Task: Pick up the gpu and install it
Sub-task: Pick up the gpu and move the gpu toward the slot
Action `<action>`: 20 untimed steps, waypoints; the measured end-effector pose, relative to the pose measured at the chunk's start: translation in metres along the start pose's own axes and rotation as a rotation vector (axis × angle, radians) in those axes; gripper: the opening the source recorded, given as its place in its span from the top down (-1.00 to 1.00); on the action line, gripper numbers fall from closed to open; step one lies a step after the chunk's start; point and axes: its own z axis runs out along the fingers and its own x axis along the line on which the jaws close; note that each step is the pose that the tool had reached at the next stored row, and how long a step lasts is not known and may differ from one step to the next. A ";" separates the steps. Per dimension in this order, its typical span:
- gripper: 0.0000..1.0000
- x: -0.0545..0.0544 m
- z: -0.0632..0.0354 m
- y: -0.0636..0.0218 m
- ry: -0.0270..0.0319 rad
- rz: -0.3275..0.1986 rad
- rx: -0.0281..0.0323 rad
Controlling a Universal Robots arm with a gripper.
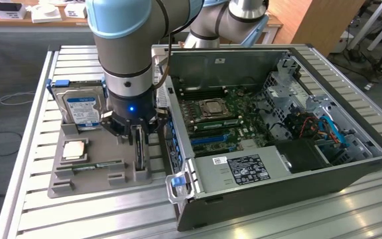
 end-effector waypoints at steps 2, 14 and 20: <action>0.17 0.000 0.0000 0.0000 0.0000 0.000 0.0000; 0.34 0.000 0.0000 0.0000 0.0001 0.000 0.0001; 0.34 0.000 0.0000 0.0000 0.0001 0.000 0.0001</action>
